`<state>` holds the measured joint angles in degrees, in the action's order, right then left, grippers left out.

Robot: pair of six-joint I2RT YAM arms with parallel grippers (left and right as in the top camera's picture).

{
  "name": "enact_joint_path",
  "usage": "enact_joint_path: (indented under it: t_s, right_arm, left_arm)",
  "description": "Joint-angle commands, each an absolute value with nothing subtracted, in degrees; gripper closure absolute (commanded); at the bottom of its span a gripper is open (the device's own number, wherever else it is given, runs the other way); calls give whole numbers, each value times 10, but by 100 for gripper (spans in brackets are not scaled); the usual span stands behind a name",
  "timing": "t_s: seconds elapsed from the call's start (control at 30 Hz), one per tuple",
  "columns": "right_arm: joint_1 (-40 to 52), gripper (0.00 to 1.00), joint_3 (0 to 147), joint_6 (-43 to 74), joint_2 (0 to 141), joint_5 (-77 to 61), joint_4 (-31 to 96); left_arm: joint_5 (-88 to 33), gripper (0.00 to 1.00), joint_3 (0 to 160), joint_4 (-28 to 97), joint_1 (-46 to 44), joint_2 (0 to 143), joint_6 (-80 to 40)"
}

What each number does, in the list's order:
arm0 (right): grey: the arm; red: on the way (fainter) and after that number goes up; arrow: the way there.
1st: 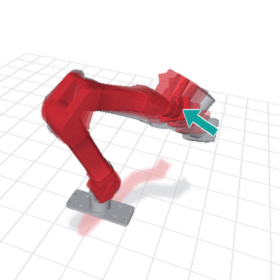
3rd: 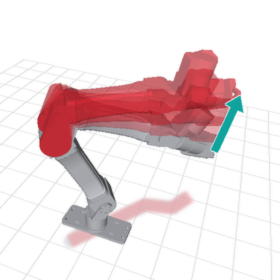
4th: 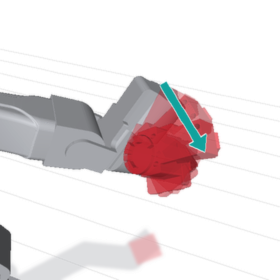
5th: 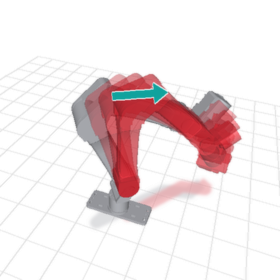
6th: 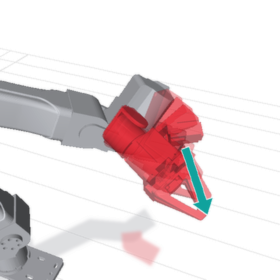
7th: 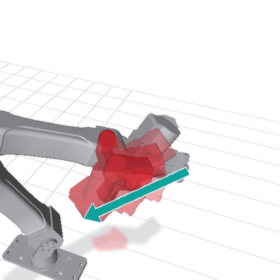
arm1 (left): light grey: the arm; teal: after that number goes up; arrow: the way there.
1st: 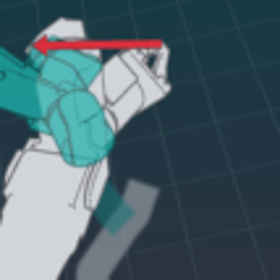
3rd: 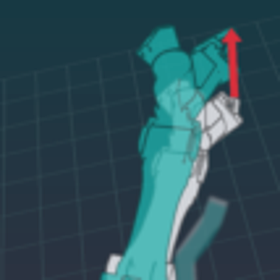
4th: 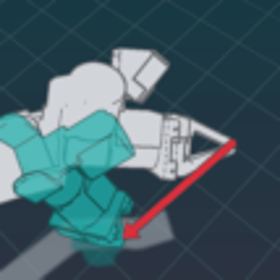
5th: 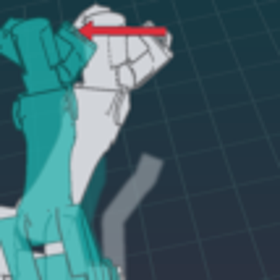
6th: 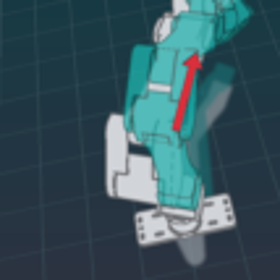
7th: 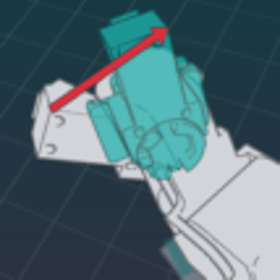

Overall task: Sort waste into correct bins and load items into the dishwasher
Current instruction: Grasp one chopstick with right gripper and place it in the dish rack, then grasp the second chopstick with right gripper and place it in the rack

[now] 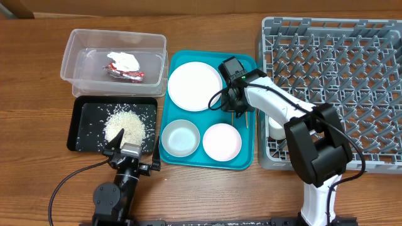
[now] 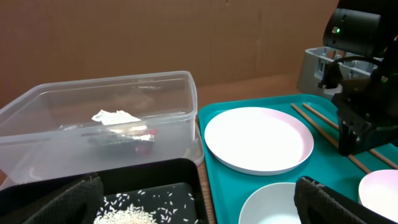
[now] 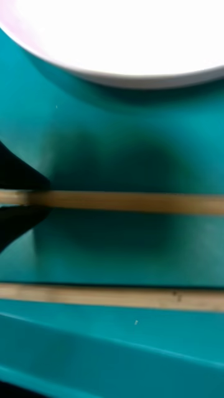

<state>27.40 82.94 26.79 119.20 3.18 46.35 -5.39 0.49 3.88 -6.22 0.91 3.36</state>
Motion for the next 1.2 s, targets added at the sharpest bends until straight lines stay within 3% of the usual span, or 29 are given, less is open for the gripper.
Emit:
enact_joint_path:
  t_s: [0.0,0.47,0.6,0.93,1.17]
  right_arm:
    - [272,96,841,266,1181,50,482]
    - [255,96,856,235,948,122,503]
    - [231,96,856,203,939,176,504]
    - [165,96,855,147,983,163,502]
    - [177,96,855,119,987,49,518]
  left_arm:
    - [-58,0,3,40,-58,6,30]
    - [-58,0,3,40,-58,6,30]
    - [-58,0,3,40,-58,6,30]
    - [-58,0,3,40,-58,6,30]
    - [-58,0,3,40,-58,6,30]
